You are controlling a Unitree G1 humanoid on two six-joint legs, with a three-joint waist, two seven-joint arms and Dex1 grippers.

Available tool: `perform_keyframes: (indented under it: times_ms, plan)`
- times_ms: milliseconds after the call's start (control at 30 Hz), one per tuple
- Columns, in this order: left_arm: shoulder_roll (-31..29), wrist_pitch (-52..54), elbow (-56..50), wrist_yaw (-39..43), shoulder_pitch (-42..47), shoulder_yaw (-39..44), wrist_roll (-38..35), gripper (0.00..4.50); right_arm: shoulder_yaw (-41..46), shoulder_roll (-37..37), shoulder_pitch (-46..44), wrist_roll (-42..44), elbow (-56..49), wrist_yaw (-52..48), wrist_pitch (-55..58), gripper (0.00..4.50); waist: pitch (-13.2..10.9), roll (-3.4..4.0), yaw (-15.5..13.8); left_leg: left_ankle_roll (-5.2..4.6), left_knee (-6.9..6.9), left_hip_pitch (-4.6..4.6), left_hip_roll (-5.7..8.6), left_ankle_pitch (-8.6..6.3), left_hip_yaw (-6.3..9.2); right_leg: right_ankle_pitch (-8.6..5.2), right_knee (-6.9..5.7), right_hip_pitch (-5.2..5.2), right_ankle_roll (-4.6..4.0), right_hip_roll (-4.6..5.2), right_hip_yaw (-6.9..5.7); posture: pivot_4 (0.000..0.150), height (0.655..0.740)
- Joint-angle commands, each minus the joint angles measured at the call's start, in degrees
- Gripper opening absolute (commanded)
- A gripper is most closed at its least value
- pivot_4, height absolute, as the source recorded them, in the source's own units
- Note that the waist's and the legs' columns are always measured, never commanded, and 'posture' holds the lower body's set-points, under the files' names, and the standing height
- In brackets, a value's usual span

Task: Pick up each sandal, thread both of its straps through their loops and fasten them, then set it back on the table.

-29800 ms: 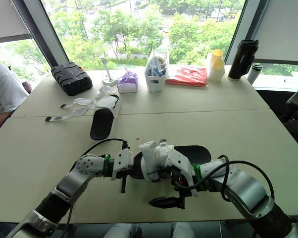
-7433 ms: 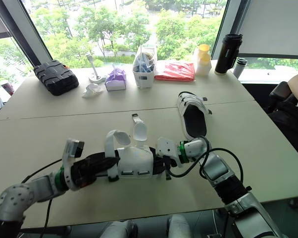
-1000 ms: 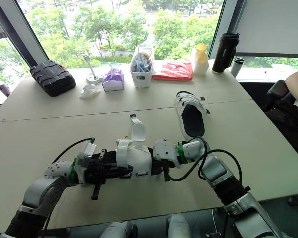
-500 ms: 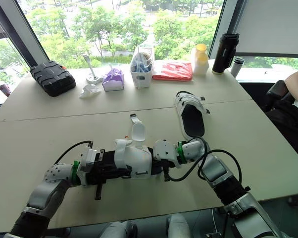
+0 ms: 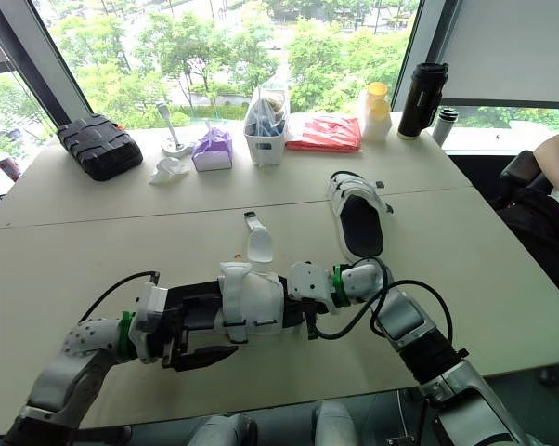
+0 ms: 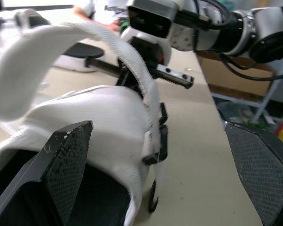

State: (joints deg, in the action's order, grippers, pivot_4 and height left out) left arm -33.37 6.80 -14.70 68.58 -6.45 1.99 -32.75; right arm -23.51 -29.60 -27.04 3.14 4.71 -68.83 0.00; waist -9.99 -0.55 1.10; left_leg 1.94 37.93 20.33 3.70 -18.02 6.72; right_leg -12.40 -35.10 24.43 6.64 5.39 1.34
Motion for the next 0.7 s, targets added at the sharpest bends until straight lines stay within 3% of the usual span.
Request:
perform_keyframes:
  times_ms: [33,267,700]
  plan:
    - [-1.44,1.30,-4.62,-0.57,-4.46,3.13,-2.80,4.39,-2.34,0.21,1.30,-2.18,1.72,-0.25,0.50,0.00,-0.01,0.01,-0.06,-0.01,0.00,0.00,0.00,0.00,0.00,0.00,0.01,0.00,0.00,0.00,0.00,0.150,0.7400]
    - [-1.24,-0.42,-4.51,0.43,-10.74,0.24,-0.03,4.39,-2.46,0.29,1.19,-2.31,2.15,-0.36,0.14,0.00,-0.01,0.01,-0.17,-0.01,0.00,0.00,-0.08,-0.01,-0.04,-0.02,0.02,-0.01,-0.03,-0.06,0.00,0.150,0.7400]
    - [4.31,-4.62,3.61,-2.20,-5.94,-5.65,6.14,4.39,-2.40,-0.32,1.34,-2.38,1.53,-0.56,0.23,0.00,0.02,0.04,-0.35,-0.01,0.00,-0.01,-0.16,-0.01,-0.04,-0.01,0.03,-0.02,-0.09,-0.15,-0.01,0.150,0.7400]
